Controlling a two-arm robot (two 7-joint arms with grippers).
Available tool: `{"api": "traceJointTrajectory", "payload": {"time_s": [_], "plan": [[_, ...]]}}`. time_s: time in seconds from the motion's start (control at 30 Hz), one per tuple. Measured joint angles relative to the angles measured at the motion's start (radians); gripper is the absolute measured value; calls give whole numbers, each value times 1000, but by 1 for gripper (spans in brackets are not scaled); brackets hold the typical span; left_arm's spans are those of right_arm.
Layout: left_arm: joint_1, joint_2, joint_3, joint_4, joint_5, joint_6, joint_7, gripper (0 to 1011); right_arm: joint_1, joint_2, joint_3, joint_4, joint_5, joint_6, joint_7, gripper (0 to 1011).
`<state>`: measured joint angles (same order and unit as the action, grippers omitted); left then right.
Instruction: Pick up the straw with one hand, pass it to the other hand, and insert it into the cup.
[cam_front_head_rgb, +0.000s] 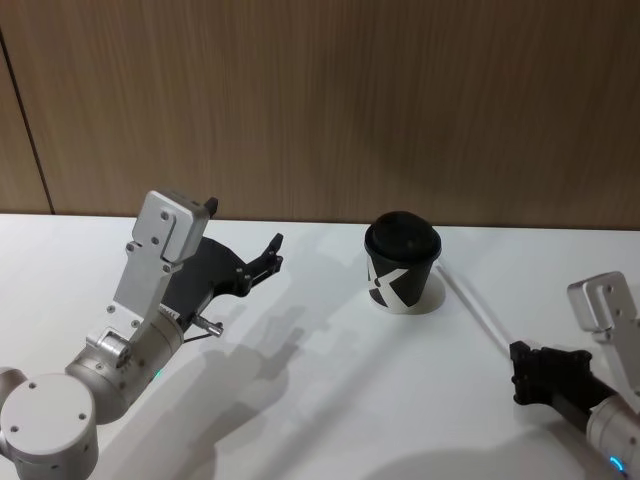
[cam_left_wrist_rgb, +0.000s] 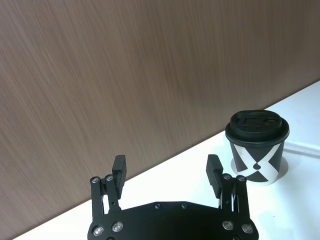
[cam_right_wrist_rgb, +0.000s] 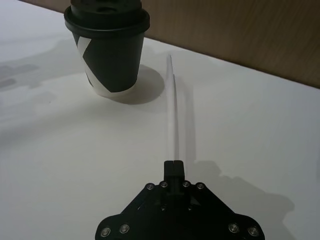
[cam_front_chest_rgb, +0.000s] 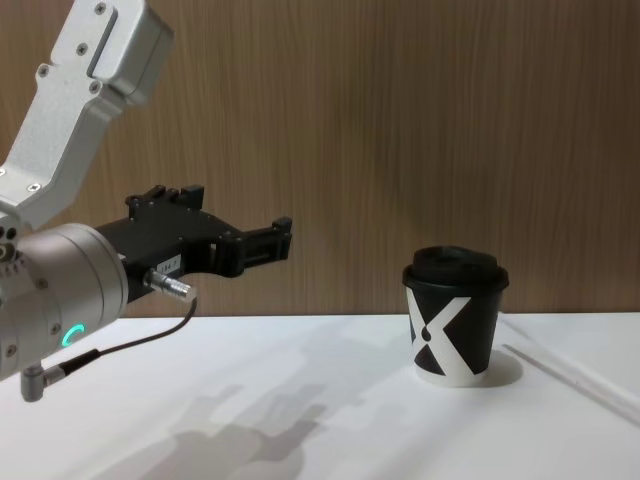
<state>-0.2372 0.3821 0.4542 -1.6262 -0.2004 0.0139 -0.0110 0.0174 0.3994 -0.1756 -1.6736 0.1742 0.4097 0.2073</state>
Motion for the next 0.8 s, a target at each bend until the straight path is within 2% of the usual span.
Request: {"api": "traceJointTrajectory", "payload": {"time_s": [0.4,0.8], "plan": [[0,0,0,0,0,0,0,1003,-7,82,19,-6,-57,-149,39,0],[0,0,0,0,0,0,0,1003,-40,203,81,-33,-114,-330,87,0]]}}
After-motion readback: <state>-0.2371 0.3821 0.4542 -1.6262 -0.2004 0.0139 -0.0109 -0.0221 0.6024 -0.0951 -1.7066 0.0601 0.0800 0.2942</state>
